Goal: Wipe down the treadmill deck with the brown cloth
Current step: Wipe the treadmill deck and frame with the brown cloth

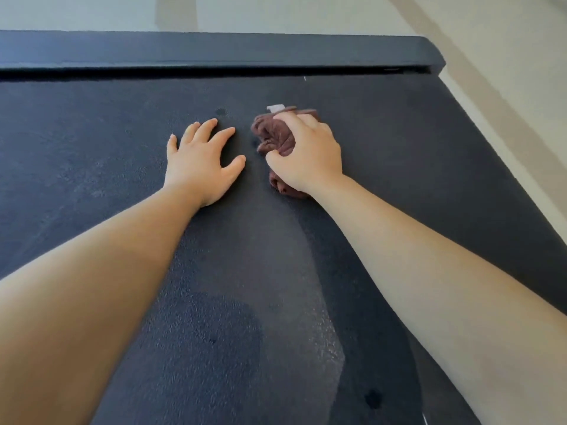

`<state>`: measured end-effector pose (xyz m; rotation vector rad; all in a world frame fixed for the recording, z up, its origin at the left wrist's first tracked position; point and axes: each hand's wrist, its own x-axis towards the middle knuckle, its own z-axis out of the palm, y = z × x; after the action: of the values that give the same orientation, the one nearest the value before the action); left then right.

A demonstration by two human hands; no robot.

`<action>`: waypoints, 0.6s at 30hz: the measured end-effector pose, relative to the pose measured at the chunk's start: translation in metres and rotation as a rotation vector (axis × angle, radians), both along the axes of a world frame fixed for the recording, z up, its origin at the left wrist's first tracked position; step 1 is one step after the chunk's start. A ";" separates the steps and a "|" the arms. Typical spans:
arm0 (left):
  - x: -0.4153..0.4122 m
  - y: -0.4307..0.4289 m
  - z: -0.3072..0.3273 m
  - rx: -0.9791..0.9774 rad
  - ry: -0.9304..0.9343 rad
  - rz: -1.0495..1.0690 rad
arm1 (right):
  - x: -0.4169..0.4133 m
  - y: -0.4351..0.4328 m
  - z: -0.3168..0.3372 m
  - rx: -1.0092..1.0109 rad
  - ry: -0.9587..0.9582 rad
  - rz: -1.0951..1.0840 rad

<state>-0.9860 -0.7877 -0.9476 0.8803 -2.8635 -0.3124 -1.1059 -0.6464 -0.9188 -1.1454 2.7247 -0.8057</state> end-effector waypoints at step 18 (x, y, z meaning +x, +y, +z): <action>0.183 0.123 0.008 -0.067 -0.178 -0.247 | 0.179 0.203 0.009 -0.047 -0.078 0.153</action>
<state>-0.8026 -0.6647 -0.9394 0.5695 -3.1320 -0.1677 -0.9271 -0.4436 -0.9095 -1.2842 2.5322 -0.8773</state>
